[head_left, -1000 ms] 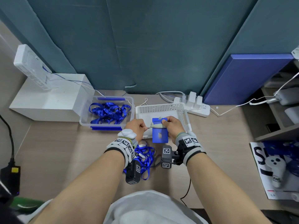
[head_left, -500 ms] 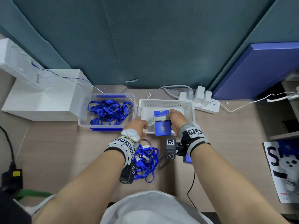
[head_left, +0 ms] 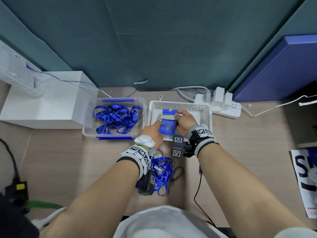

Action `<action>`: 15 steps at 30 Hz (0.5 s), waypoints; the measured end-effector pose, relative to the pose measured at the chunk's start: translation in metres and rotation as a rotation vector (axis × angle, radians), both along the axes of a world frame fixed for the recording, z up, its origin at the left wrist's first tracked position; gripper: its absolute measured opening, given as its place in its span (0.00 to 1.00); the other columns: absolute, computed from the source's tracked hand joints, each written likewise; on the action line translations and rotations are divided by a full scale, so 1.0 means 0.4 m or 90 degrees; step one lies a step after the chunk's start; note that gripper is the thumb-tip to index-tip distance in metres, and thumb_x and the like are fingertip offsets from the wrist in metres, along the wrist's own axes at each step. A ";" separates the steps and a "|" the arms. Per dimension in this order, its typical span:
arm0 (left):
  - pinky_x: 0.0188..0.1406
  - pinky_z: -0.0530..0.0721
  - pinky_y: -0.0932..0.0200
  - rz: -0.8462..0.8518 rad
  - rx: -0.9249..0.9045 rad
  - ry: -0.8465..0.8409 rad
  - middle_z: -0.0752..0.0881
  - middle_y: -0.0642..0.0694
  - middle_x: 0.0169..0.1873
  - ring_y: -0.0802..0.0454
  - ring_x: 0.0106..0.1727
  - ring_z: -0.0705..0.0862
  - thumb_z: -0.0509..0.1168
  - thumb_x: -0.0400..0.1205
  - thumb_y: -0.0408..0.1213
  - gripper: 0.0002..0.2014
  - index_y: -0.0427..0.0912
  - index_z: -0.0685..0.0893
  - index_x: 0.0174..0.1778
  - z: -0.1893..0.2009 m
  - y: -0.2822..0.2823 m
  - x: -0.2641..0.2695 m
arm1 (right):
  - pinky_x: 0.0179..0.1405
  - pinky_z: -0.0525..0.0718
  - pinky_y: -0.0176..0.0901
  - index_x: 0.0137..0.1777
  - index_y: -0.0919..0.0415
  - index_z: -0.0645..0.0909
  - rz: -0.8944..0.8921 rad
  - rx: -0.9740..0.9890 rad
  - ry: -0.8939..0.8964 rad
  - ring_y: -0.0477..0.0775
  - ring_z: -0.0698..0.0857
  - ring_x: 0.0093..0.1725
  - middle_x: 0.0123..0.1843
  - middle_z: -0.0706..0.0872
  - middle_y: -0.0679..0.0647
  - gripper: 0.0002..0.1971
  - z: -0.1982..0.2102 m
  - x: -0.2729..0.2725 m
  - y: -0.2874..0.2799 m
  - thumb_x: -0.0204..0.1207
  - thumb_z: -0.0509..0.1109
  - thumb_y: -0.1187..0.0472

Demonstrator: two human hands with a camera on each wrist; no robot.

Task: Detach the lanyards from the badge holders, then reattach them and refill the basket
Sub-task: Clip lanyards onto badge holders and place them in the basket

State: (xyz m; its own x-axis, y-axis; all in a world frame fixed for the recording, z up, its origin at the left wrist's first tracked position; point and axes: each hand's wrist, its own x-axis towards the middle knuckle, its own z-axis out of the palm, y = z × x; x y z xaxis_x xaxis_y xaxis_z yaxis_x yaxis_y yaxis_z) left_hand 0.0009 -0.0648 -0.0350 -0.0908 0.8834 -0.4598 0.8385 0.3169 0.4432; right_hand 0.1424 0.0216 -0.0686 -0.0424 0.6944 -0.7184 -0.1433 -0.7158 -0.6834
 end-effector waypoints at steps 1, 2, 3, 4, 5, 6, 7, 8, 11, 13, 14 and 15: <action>0.56 0.87 0.48 -0.004 -0.014 0.010 0.89 0.45 0.58 0.39 0.57 0.87 0.60 0.79 0.40 0.22 0.57 0.76 0.70 -0.004 0.006 0.000 | 0.41 0.91 0.50 0.61 0.61 0.81 0.011 -0.002 -0.011 0.60 0.89 0.41 0.50 0.88 0.63 0.12 -0.005 -0.005 0.002 0.82 0.65 0.73; 0.57 0.86 0.49 -0.009 -0.024 0.029 0.89 0.44 0.59 0.39 0.58 0.87 0.60 0.80 0.40 0.21 0.55 0.78 0.70 -0.009 0.011 0.001 | 0.44 0.91 0.52 0.59 0.60 0.80 0.034 0.000 -0.036 0.60 0.88 0.42 0.51 0.88 0.63 0.12 -0.008 -0.010 0.002 0.80 0.68 0.73; 0.57 0.86 0.49 -0.018 -0.037 0.050 0.89 0.44 0.60 0.39 0.59 0.87 0.61 0.80 0.39 0.21 0.54 0.81 0.70 -0.014 0.018 0.002 | 0.49 0.91 0.53 0.56 0.58 0.80 0.065 0.002 -0.075 0.60 0.88 0.43 0.51 0.88 0.62 0.12 -0.014 -0.013 0.003 0.78 0.70 0.72; 0.57 0.86 0.50 -0.026 -0.052 0.066 0.89 0.44 0.60 0.40 0.59 0.87 0.61 0.80 0.38 0.20 0.52 0.82 0.68 -0.017 0.026 0.003 | 0.53 0.90 0.52 0.53 0.56 0.79 0.094 0.005 -0.118 0.59 0.87 0.44 0.51 0.87 0.61 0.11 -0.023 -0.013 0.006 0.76 0.72 0.71; 0.56 0.85 0.52 -0.033 -0.067 0.077 0.89 0.44 0.61 0.40 0.59 0.87 0.61 0.80 0.38 0.19 0.50 0.84 0.67 -0.021 0.032 0.004 | 0.52 0.89 0.50 0.50 0.55 0.79 0.123 0.011 -0.159 0.58 0.87 0.45 0.50 0.87 0.59 0.11 -0.028 -0.011 0.008 0.75 0.74 0.70; 0.54 0.85 0.53 -0.038 -0.080 0.084 0.89 0.44 0.60 0.40 0.58 0.87 0.61 0.79 0.37 0.18 0.50 0.85 0.65 -0.023 0.038 0.004 | 0.52 0.87 0.49 0.49 0.54 0.80 0.147 0.018 -0.190 0.56 0.86 0.46 0.50 0.88 0.57 0.11 -0.032 -0.008 0.009 0.74 0.75 0.69; 0.52 0.83 0.55 -0.044 -0.092 0.090 0.89 0.45 0.59 0.40 0.57 0.87 0.61 0.79 0.37 0.18 0.50 0.86 0.63 -0.023 0.044 0.001 | 0.53 0.86 0.48 0.48 0.53 0.81 0.166 0.029 -0.216 0.55 0.86 0.48 0.50 0.88 0.55 0.10 -0.034 -0.007 0.009 0.74 0.75 0.68; 0.49 0.82 0.56 -0.051 -0.102 0.095 0.89 0.45 0.58 0.41 0.55 0.87 0.61 0.78 0.38 0.17 0.50 0.87 0.62 -0.024 0.048 0.000 | 0.55 0.85 0.48 0.46 0.52 0.83 0.183 0.037 -0.233 0.54 0.85 0.49 0.49 0.88 0.53 0.09 -0.037 -0.006 0.010 0.75 0.74 0.68; 0.42 0.80 0.58 -0.064 -0.124 0.123 0.90 0.46 0.52 0.44 0.44 0.83 0.62 0.75 0.38 0.15 0.51 0.88 0.55 -0.027 0.055 -0.002 | 0.59 0.85 0.50 0.44 0.52 0.84 0.217 0.036 -0.239 0.54 0.85 0.49 0.47 0.88 0.53 0.11 -0.036 -0.007 0.009 0.77 0.68 0.70; 0.40 0.79 0.58 -0.063 -0.132 0.143 0.90 0.48 0.51 0.45 0.42 0.82 0.63 0.74 0.37 0.16 0.52 0.88 0.55 -0.028 0.057 0.000 | 0.57 0.86 0.50 0.46 0.56 0.86 0.227 0.026 -0.214 0.56 0.86 0.47 0.48 0.89 0.58 0.13 -0.030 -0.008 0.006 0.77 0.64 0.73; 0.39 0.78 0.58 -0.064 -0.136 0.149 0.89 0.48 0.50 0.45 0.42 0.82 0.63 0.73 0.37 0.16 0.52 0.88 0.55 -0.029 0.058 0.002 | 0.56 0.87 0.50 0.44 0.57 0.86 0.232 0.018 -0.197 0.57 0.86 0.45 0.46 0.89 0.59 0.14 -0.023 -0.009 0.004 0.77 0.63 0.74; 0.39 0.78 0.57 -0.066 -0.143 0.153 0.89 0.48 0.50 0.45 0.42 0.82 0.64 0.73 0.36 0.15 0.52 0.87 0.54 -0.028 0.057 0.003 | 0.55 0.87 0.52 0.41 0.57 0.87 0.244 0.013 -0.182 0.58 0.85 0.44 0.44 0.89 0.60 0.16 -0.017 -0.009 0.000 0.77 0.62 0.75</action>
State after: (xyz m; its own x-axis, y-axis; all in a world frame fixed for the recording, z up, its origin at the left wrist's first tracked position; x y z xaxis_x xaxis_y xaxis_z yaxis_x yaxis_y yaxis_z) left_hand 0.0022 -0.0418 -0.0461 -0.1361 0.7729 -0.6197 0.9433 0.2923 0.1574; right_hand 0.1389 0.0218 -0.0756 -0.1012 0.6813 -0.7250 0.3239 -0.6665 -0.6715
